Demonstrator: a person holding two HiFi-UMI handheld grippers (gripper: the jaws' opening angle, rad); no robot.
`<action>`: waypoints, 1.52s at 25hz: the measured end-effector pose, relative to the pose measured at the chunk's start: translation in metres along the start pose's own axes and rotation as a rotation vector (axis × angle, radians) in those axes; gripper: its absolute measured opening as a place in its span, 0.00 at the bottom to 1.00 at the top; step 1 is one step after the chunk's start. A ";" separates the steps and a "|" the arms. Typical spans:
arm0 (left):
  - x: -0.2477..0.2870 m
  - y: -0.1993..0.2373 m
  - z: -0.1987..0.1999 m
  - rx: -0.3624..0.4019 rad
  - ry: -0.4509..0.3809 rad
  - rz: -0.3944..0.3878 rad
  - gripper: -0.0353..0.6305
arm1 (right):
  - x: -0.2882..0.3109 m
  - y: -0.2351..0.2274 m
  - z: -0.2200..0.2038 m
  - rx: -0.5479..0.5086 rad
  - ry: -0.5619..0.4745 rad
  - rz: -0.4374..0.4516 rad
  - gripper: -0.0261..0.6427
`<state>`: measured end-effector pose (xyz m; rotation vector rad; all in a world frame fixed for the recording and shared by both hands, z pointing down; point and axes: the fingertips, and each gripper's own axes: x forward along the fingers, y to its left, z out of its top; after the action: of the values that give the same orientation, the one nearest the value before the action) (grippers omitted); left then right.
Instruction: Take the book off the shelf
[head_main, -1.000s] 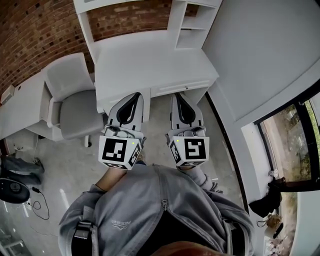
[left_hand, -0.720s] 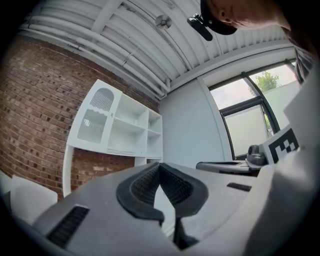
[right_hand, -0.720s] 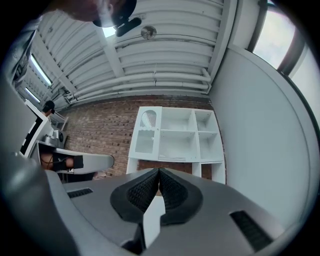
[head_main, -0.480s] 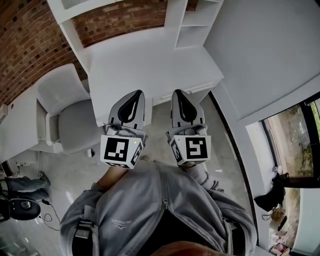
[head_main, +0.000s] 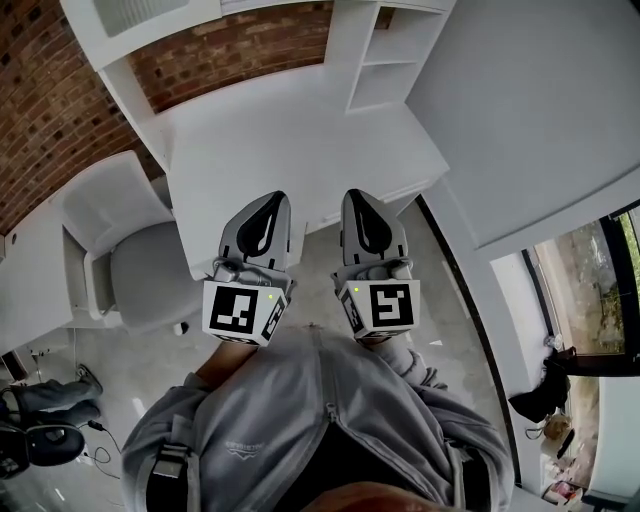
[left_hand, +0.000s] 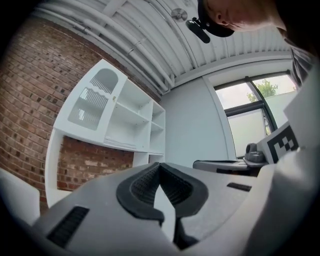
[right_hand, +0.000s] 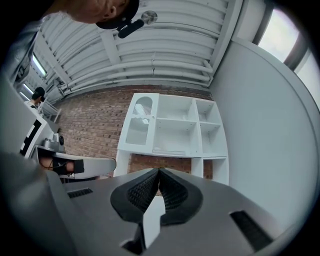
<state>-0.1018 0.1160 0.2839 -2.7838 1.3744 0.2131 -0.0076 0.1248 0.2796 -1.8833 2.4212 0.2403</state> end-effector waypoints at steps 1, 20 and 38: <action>0.002 0.001 -0.001 -0.003 0.003 -0.007 0.06 | 0.003 -0.001 -0.001 0.002 0.000 -0.002 0.08; 0.023 0.030 -0.002 0.001 -0.025 0.041 0.06 | 0.047 0.002 0.004 -0.018 -0.050 0.074 0.08; 0.168 0.088 -0.002 0.075 -0.044 0.204 0.06 | 0.208 -0.068 -0.010 0.017 -0.105 0.267 0.08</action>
<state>-0.0706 -0.0705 0.2655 -2.5630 1.6197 0.2215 0.0065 -0.0919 0.2534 -1.4955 2.5868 0.3226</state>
